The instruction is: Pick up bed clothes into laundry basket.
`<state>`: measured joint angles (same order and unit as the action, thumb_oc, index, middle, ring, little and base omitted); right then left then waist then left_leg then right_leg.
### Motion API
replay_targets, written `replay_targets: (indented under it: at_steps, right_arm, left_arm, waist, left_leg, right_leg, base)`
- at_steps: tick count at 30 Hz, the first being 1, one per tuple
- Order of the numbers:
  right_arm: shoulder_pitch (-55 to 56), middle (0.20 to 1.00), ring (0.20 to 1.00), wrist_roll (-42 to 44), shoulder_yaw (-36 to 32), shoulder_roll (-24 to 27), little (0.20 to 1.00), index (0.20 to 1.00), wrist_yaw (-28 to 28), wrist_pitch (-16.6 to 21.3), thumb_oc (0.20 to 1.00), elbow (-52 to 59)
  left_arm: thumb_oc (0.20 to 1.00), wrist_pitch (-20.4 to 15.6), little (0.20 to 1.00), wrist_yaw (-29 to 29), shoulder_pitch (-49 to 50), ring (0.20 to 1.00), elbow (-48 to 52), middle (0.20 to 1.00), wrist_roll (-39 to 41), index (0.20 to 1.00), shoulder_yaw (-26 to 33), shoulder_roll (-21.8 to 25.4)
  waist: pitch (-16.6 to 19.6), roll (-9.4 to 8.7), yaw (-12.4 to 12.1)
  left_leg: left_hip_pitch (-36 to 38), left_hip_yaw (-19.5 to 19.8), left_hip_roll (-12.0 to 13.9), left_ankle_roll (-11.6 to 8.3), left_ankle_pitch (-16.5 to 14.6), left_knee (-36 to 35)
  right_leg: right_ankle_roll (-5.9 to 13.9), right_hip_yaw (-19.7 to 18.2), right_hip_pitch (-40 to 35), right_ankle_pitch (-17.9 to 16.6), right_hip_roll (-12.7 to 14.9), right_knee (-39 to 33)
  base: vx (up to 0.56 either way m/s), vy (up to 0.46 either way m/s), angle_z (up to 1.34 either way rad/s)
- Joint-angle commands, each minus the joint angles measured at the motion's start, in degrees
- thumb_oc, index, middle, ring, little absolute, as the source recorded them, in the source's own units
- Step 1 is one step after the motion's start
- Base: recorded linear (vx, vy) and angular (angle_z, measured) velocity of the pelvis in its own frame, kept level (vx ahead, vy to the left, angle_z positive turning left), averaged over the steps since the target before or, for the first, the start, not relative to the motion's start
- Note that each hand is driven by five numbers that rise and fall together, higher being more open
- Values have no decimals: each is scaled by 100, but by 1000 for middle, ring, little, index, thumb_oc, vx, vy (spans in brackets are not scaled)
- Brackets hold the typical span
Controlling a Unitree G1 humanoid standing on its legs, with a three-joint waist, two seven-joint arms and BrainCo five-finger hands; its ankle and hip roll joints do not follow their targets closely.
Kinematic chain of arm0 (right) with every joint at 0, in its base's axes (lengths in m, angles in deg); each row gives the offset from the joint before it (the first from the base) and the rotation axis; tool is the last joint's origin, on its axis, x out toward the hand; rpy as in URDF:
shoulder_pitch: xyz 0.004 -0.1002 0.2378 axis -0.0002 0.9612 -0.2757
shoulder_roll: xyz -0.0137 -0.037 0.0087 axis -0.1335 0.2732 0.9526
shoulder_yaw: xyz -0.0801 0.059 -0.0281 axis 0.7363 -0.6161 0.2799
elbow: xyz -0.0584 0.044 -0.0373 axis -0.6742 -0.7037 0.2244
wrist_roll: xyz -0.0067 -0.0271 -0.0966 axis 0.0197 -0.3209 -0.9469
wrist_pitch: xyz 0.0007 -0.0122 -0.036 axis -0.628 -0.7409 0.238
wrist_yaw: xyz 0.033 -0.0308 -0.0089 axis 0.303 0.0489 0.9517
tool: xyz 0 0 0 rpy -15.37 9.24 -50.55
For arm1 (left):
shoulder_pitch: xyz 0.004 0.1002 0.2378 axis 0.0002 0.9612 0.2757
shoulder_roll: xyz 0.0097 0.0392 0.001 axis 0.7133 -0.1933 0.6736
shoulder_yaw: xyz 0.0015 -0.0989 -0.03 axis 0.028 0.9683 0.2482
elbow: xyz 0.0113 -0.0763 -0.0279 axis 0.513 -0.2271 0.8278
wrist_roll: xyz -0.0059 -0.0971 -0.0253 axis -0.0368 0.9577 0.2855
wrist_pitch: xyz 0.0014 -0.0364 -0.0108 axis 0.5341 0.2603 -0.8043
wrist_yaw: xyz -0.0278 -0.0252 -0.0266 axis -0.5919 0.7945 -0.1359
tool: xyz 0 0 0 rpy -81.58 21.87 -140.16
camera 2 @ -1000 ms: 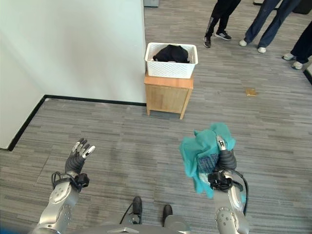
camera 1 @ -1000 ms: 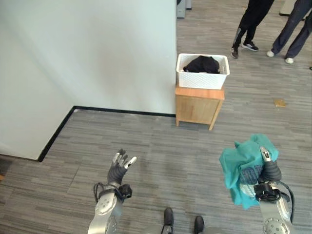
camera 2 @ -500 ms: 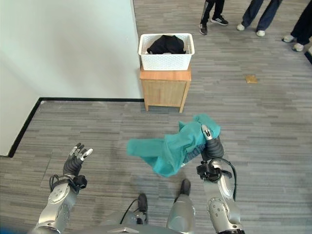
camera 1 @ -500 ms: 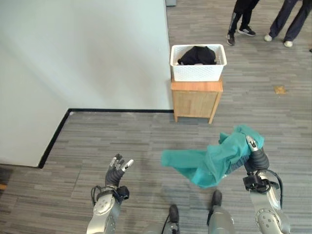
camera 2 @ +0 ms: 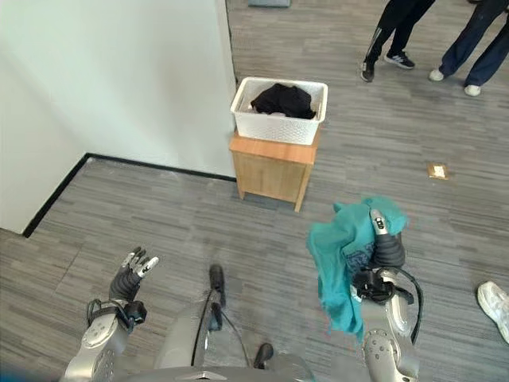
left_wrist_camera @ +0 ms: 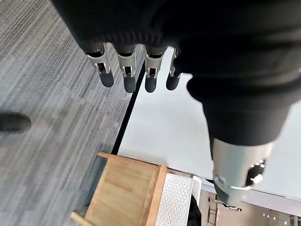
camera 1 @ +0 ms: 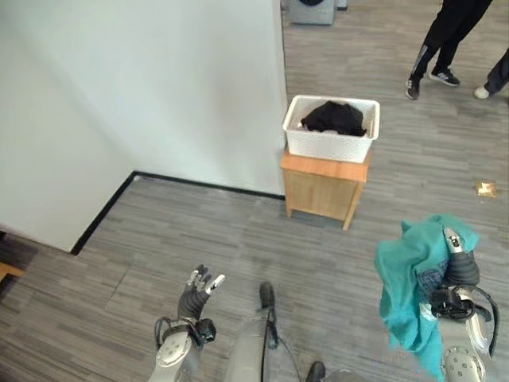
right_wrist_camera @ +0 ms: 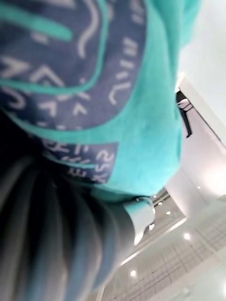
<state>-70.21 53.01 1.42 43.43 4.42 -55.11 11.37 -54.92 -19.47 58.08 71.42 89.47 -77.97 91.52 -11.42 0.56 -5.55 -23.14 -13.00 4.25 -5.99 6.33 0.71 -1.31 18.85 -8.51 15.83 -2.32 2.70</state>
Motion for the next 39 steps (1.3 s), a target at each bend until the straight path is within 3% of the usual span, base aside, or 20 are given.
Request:
replay_targets:
  at_steps: [1,3,4,5,7,8,12,15,16,20,21,24,25,26,28,30,32,34,36,39]
  right_arm:
    - [-392,200,200,-222,-32,221,200,200,192,328,200,749]
    - [-478,200,200,-293,64,141,200,200,226,281,200,791]
    - [-540,200,200,-396,201,84,200,200,196,265,200,744]
    - [-543,200,200,-398,203,81,200,200,195,265,200,744]
    - [-435,200,200,-372,273,-1,200,200,264,157,200,796]
    - [-313,200,200,-435,177,-56,200,200,188,171,200,757]
    - [-250,200,200,-299,-20,-169,200,200,194,189,200,740]
    - [-263,200,200,-587,-305,-84,200,200,29,258,200,811]
    - [-331,200,200,-639,-456,-69,200,200,-33,343,200,934]
    - [-629,200,200,-852,-822,169,200,200,-155,486,200,889]
    - [-982,200,200,-1004,-1094,720,200,200,-208,445,200,757]
    - [-1294,200,200,-955,-1146,1322,200,200,-119,438,200,591]
    - [-1571,200,200,-992,-1217,1984,200,200,-112,379,200,400]
    - [-1600,200,200,-975,-1207,2022,200,200,-100,398,200,355]
    - [-2226,200,200,-1102,-1052,3065,200,200,-157,314,200,-105]
    - [-2507,200,200,-1081,-933,3373,200,200,-222,319,200,-347]
    - [-3348,200,200,-1361,-519,4316,200,200,-566,202,200,-1277]
    - [-3726,200,200,-1418,-265,4563,200,200,-615,188,200,-1580]
    - [-4881,200,200,-1809,481,5364,200,200,-921,-80,200,-2742]
    - [-5678,200,200,-1935,1026,5547,200,200,-1060,-165,200,-3350]
  left_arm:
    - [1000,-225,1000,124,-300,1000,319,1000,-63,1000,100,150]
    - [1000,-202,1000,103,-295,1000,383,1000,-102,1000,159,174]
    - [1000,-162,1000,87,-332,1000,440,1000,-163,1000,185,235]
    - [1000,-161,1000,87,-332,1000,441,1000,-163,1000,187,237]
    - [1000,-179,1000,51,-319,1000,549,1000,-119,1000,232,294]
    - [1000,-193,1000,57,-384,1000,581,1000,-196,1000,212,420]
    - [1000,-246,1000,77,-475,1000,647,1000,-193,1000,280,526]
    - [1000,-245,1000,24,-416,1000,648,1000,-265,1000,390,560]
    - [1000,-260,1000,60,-364,1000,668,1000,-282,1000,423,491]
    - [1000,-297,1000,100,-251,1000,662,1000,-225,1000,478,373]
    - [1000,-268,1000,243,-139,1000,678,1000,-169,1000,445,367]
    - [1000,-226,1000,370,-119,1000,619,1000,-143,1000,325,381]
    - [1000,-185,1000,485,-58,1000,583,1000,-68,1000,189,412]
    - [1000,-187,1000,487,-65,1000,580,1000,-65,1000,186,392]
    - [1000,-140,1000,646,-31,1000,514,1000,20,1000,-106,482]
    - [1000,-121,1000,666,-27,1000,508,1000,76,1000,-201,498]
    - [1000,-105,1000,694,-20,1000,486,1000,231,1000,-460,575]
    - [1000,-110,1000,696,-10,1000,517,1000,294,1000,-495,598]
    - [1000,-71,1000,686,-11,1000,564,1000,416,1000,-645,805]
    - [1000,-40,1000,680,-23,1000,580,1000,472,1000,-700,854]
  waist:
    - [279,-61,26]
    - [452,-162,-98]
    - [423,-201,-96]
    - [430,-225,-121]
    - [298,-163,19]
    - [200,-7,228]
    - [180,9,413]
    - [220,-96,440]
    - [320,-196,342]
    - [502,-253,259]
    - [568,-279,198]
    - [627,-299,127]
    - [683,-354,56]
    - [672,-331,66]
    - [742,-393,-14]
    - [752,-408,-24]
    - [757,-459,-47]
    - [765,-462,-40]
    - [761,-520,-61]
    - [756,-504,-46]
  left_leg:
    - [719,-70,95,175,431,403]
    - [931,-98,-154,405,136,452]
    - [1329,-200,-439,749,-145,342]
    - [1328,-235,-460,762,-145,329]
    - [1737,-137,-567,974,-223,117]
    - [2045,119,-539,1034,-335,-44]
    - [2374,292,-495,768,-484,-171]
    - [2355,519,-433,620,-479,-173]
    - [2317,431,-426,611,-498,-190]
    - [2286,535,-365,500,-420,-291]
    - [2286,601,-342,469,-385,-356]
    - [2314,672,-318,429,-358,-430]
    - [2342,722,-317,410,-343,-490]
    - [2349,731,-314,407,-346,-491]
    - [2357,764,-310,386,-336,-522]
    - [2365,778,-305,380,-339,-528]
    - [2418,763,-295,358,-384,-541]
    - [2406,747,-292,357,-357,-554]
    - [2418,747,-278,344,-352,-555]
    - [2427,744,-269,338,-356,-562]
  right_leg:
    - [670,-225,-319,-891,781,-414]
    - [832,-149,-293,-978,1208,334]
    - [1029,-283,243,-1839,1773,2010]
    - [1044,-328,295,-1814,1809,2070]
    - [1088,-535,789,-2475,2013,3230]
    - [998,-847,1418,-2282,1878,3732]
    - [978,-430,1650,-2032,2274,1997]
    - [1033,-467,1364,-1900,1969,831]
    - [1173,-385,1119,-1987,1985,612]
    - [1140,-328,791,-1985,1693,5]
    - [1096,-319,663,-1884,1589,-164]
    - [1068,-221,530,-1827,1515,-314]
    - [1058,-175,446,-1807,1458,-427]
    - [1057,-164,427,-1814,1452,-445]
    - [1063,-102,355,-1798,1396,-515]
    - [1062,-99,352,-1797,1387,-501]
    - [1063,-157,334,-1788,1346,-488]
    - [1060,-176,358,-1819,1330,-510]
    - [1051,-222,373,-1835,1297,-511]
    - [1048,-248,386,-1839,1284,-515]
  base:
    - [473,97,-32]
    - [586,232,-9]
    - [427,278,-20]
    - [368,283,-28]
    - [303,139,20]
    - [379,27,80]
    - [256,-140,119]
    - [193,-215,62]
    - [157,-167,80]
    - [131,-160,32]
    - [81,-84,12]
    - [68,-66,-23]
    - [68,-61,-17]
    - [60,-47,1]
    - [32,-18,6]
    - [17,-10,4]
    - [14,-5,-2]
    - [4,1,-3]
    - [0,0,0]
    - [0,0,0]
